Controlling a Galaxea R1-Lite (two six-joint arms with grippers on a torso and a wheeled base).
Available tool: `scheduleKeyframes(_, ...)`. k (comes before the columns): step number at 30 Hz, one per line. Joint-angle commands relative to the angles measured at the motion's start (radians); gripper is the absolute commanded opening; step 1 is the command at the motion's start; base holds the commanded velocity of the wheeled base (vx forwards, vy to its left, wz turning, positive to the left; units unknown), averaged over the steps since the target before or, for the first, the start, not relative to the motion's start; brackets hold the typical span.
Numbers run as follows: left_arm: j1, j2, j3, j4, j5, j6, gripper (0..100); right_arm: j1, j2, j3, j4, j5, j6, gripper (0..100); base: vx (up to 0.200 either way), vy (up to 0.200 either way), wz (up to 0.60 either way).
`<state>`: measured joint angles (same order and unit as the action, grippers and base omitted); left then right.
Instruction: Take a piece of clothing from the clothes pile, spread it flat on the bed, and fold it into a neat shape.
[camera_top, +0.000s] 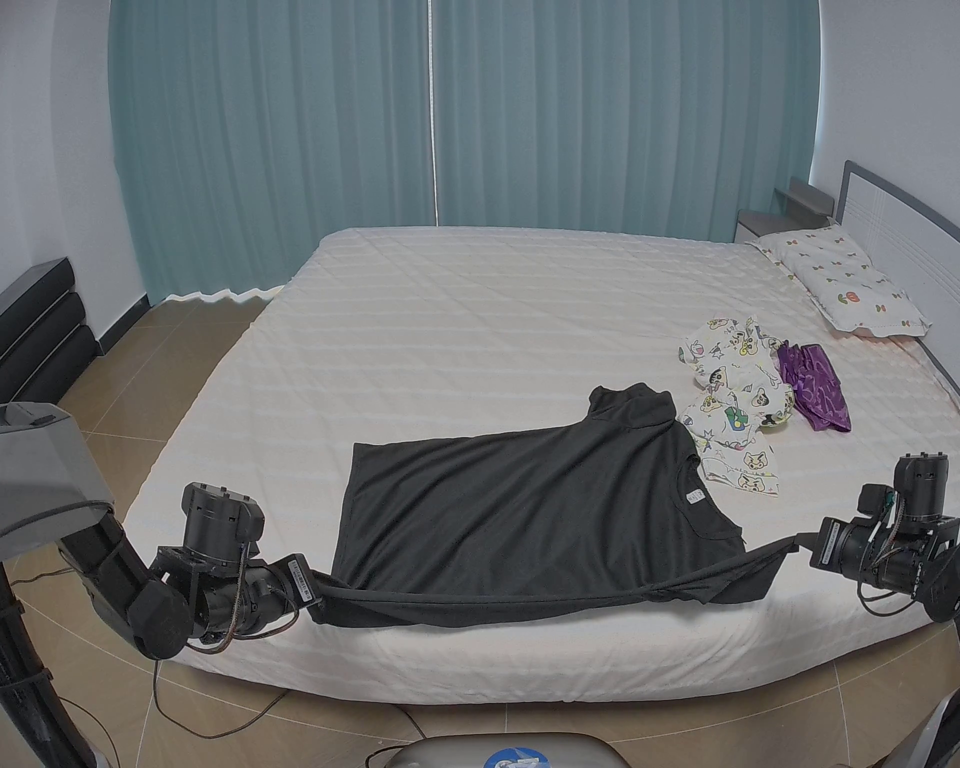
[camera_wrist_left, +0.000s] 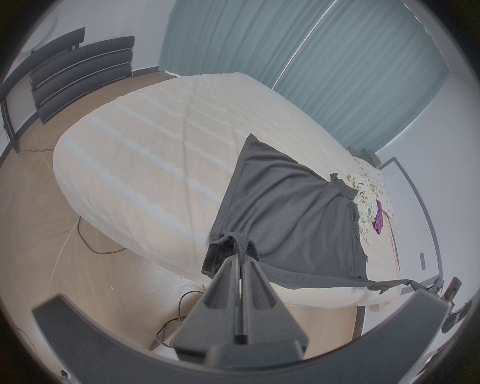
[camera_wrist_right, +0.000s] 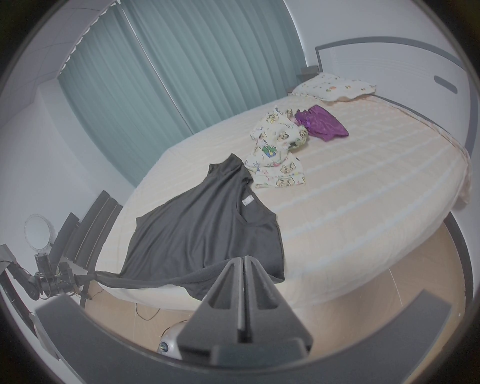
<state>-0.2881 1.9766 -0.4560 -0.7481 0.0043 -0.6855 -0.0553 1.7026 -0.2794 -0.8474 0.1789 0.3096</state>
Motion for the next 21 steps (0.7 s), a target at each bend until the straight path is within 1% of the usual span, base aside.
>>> scheduleKeyframes(1,0.009,-0.010,-0.009,0.000,0.003,-0.034,0,0.005,-0.031,-0.014,-0.002,0.001,0.000,0,0.000,0.000,0.00)
scheduleKeyframes(2,0.009,-0.008,-0.009,0.000,0.002,-0.081,0,0.005,-0.054,-0.026,0.002,0.001,0.003,0,0.000,0.000,0.00)
scheduleKeyframes(4,0.010,-0.008,-0.009,0.001,0.000,-0.104,0,0.008,-0.073,-0.026,0.014,0.001,0.011,0,0.000,0.000,0.00)
scheduleKeyframes(8,0.010,-0.007,-0.009,0.001,-0.003,-0.109,0,0.025,-0.072,-0.021,0.044,-0.004,0.013,0,0.000,0.000,0.00)
scheduleKeyframes(20,0.003,-0.008,-0.013,0.003,-0.003,-0.138,0,0.023,-0.066,-0.027,0.053,-0.004,0.013,0,0.000,0.000,0.00)
scheduleKeyframes(21,0.001,-0.007,-0.013,0.003,-0.003,-0.138,0,0.023,-0.064,-0.027,0.053,-0.004,0.013,0,0.200,0.000,0.00)
